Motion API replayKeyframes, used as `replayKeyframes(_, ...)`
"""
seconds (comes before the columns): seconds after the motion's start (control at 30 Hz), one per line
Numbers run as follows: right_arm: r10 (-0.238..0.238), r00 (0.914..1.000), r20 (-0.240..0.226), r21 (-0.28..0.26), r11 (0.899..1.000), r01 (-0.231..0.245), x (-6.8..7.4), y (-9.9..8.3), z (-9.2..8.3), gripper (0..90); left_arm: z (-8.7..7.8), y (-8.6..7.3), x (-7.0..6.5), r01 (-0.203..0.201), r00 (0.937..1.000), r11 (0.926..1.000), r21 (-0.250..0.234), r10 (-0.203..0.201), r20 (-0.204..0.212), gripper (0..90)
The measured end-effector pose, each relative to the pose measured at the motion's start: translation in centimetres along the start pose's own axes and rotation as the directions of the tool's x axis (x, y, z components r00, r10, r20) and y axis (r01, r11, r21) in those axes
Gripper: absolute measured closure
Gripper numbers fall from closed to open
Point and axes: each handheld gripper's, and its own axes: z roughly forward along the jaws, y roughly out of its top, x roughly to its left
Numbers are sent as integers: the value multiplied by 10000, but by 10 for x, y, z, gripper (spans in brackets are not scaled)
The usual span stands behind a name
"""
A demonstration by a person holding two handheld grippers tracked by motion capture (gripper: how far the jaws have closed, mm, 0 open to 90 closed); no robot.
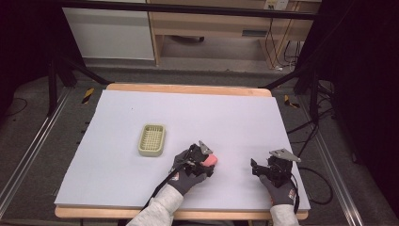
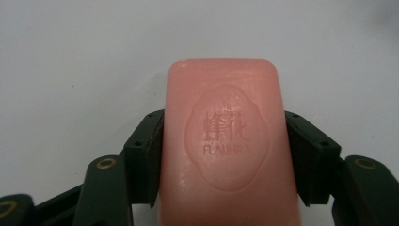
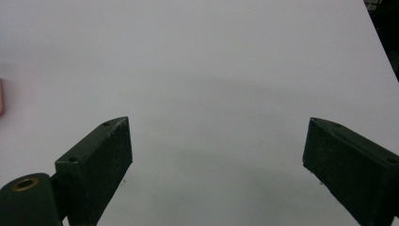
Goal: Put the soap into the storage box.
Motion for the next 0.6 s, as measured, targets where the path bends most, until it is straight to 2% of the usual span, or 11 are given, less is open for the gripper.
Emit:
replayKeyframes(0.33, 27, 10000, -13, -48, 10000, -27, -1, 0, -1, 90, -4, -1, 2, -107, 9999, 9999, 89, 106, 70, 372)
replayKeyframes(0.6, 1, 10000, 14, -17, 10000, -1, -2, 0, -1, 90, -22, 1, 9, 56, 9998, 9998, -210, -52, 178, 372)
